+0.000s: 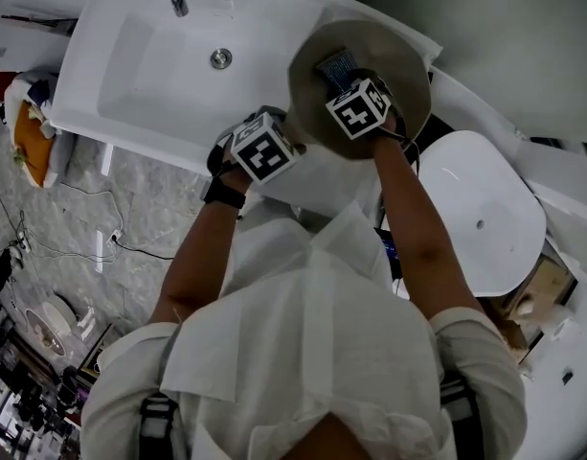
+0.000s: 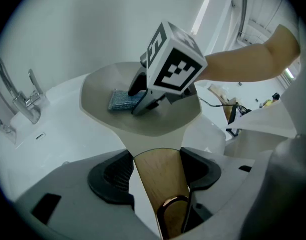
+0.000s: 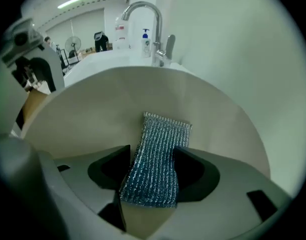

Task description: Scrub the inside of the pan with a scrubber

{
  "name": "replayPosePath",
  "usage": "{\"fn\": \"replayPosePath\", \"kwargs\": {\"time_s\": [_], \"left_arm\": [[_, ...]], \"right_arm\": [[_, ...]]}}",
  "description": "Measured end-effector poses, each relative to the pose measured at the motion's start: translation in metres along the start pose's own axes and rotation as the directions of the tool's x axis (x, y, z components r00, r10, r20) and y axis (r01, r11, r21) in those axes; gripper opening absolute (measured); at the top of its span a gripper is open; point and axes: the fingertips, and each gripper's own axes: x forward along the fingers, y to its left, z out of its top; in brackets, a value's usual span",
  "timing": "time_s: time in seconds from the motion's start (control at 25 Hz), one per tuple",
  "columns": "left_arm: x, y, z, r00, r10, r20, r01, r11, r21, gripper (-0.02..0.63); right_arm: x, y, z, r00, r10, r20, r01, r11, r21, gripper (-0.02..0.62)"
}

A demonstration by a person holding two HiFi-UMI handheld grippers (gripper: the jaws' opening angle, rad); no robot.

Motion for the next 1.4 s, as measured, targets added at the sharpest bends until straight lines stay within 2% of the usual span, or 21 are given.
{"fn": "replayPosePath", "kwargs": {"time_s": [0.08,0.16,0.24,0.28,0.36,0.56,0.64,0.72,0.88,1.0,1.12,1.16,1.24,1.4], "left_arm": [[0.001,0.000,0.000,1.000,0.000,-0.001,0.000,1.000,-0.001,0.290],[0.002,0.003,-0.002,1.000,0.010,-0.004,-0.010,1.000,0.002,0.290],[0.002,0.004,-0.001,1.000,0.010,-0.003,-0.010,1.000,0.002,0.290],[0.002,0.002,0.000,1.000,0.004,-0.002,-0.004,1.000,0.000,0.290],[0.001,0.001,0.000,1.000,-0.002,-0.002,0.002,1.000,-0.001,0.290],[0.001,0.003,-0.001,1.000,-0.005,-0.005,0.005,1.000,0.002,0.290],[0.002,0.003,-0.001,1.000,-0.009,-0.005,0.009,1.000,0.000,0.290],[0.002,0.003,-0.001,1.000,-0.014,-0.006,0.014,1.000,-0.001,0.288],[0.003,0.001,-0.001,1.000,-0.022,-0.011,0.022,1.000,-0.005,0.282],[0.002,0.001,-0.003,1.000,-0.027,-0.015,0.027,1.000,-0.012,0.279],[0.003,0.003,-0.002,0.999,-0.032,-0.018,0.032,0.999,-0.008,0.278],[0.002,0.003,-0.002,0.999,-0.034,-0.020,0.034,0.999,-0.005,0.278],[0.002,0.003,-0.002,0.999,-0.038,-0.022,0.038,0.999,-0.002,0.278],[0.002,0.004,-0.002,0.999,-0.043,-0.021,0.043,0.999,-0.005,0.278]], "right_arm": [[0.006,0.003,-0.001,1.000,0.000,-0.021,-0.001,0.999,-0.045,0.261],[0.007,0.003,0.000,1.000,0.011,-0.026,-0.012,0.999,-0.046,0.238],[0.006,-0.001,0.003,1.000,0.005,-0.013,-0.006,1.000,-0.027,0.143],[0.006,-0.003,0.005,1.000,0.003,0.001,-0.003,1.000,-0.007,0.101],[0.005,-0.005,0.010,0.999,0.010,0.036,-0.012,0.998,0.056,0.060],[0.010,0.006,0.030,0.989,0.099,0.111,-0.120,0.972,0.203,0.048],[0.013,0.007,0.036,0.982,0.116,0.146,-0.151,0.954,0.259,0.048],[0.015,-0.005,0.039,0.979,0.093,0.184,-0.154,0.925,0.347,0.048],[0.016,-0.054,0.033,0.979,-0.021,0.202,-0.093,0.838,0.537,0.048],[0.013,-0.087,0.023,0.974,-0.116,0.194,-0.033,0.775,0.631,0.049],[0.007,-0.104,0.015,0.963,-0.186,0.198,-0.008,0.708,0.706,0.049],[0.006,-0.105,0.015,0.960,-0.197,0.197,-0.004,0.698,0.717,0.049],[0.007,-0.103,0.018,0.960,-0.199,0.195,-0.001,0.697,0.717,0.049],[0.013,-0.087,0.038,0.963,-0.131,0.234,-0.067,0.729,0.682,0.049]]}}
